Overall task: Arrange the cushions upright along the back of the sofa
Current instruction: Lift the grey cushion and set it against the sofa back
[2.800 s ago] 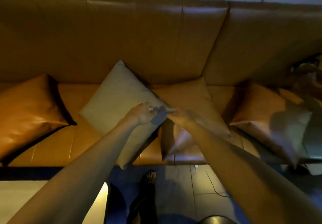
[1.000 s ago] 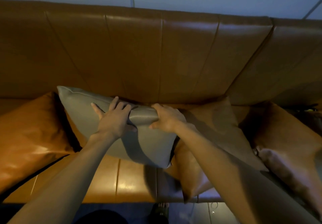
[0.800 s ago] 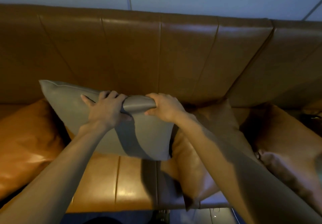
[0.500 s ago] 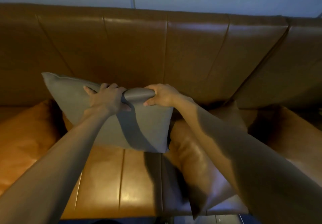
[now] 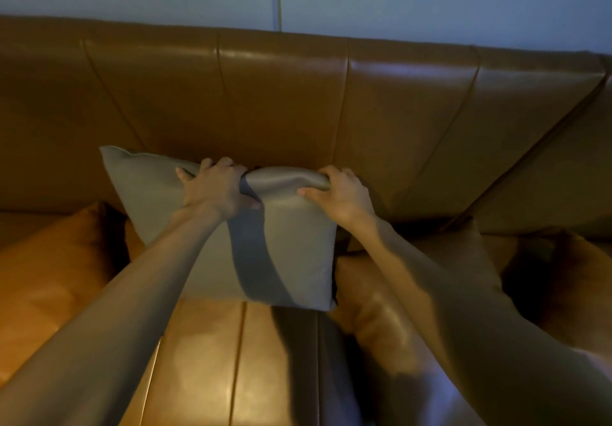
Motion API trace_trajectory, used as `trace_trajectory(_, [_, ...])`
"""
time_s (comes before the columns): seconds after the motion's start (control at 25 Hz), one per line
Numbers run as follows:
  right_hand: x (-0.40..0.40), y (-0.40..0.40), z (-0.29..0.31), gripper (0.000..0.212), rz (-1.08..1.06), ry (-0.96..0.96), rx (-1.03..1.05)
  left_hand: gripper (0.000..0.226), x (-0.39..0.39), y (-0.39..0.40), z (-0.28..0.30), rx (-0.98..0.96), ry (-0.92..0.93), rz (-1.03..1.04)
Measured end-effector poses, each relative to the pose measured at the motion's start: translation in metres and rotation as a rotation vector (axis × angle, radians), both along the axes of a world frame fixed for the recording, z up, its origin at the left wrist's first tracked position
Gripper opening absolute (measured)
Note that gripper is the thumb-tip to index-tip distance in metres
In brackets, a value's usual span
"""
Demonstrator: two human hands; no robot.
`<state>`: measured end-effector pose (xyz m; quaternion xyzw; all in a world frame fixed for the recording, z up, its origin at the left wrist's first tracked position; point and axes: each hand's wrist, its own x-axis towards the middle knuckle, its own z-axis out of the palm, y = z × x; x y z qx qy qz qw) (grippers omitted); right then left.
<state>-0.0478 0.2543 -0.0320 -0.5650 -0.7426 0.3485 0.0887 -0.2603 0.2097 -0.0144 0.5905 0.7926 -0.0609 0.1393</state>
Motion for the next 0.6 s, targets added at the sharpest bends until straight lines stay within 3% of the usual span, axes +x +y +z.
trace_trajectory(0.16, [-0.017,0.012,-0.002,0.048,-0.009,0.082,0.006,0.064,-0.013,0.011,0.000,0.034,0.048,0.035])
trace_trajectory(0.36, [-0.023,0.014,-0.023,0.058,-0.113,0.156,-0.028,0.081,-0.019,0.024,-0.011,-0.063,-0.036,0.015])
trace_trajectory(0.6, [-0.025,0.018,-0.011,0.033,-0.036,0.051,-0.006,0.043,-0.023,0.025,-0.004,-0.144,0.092,-0.025])
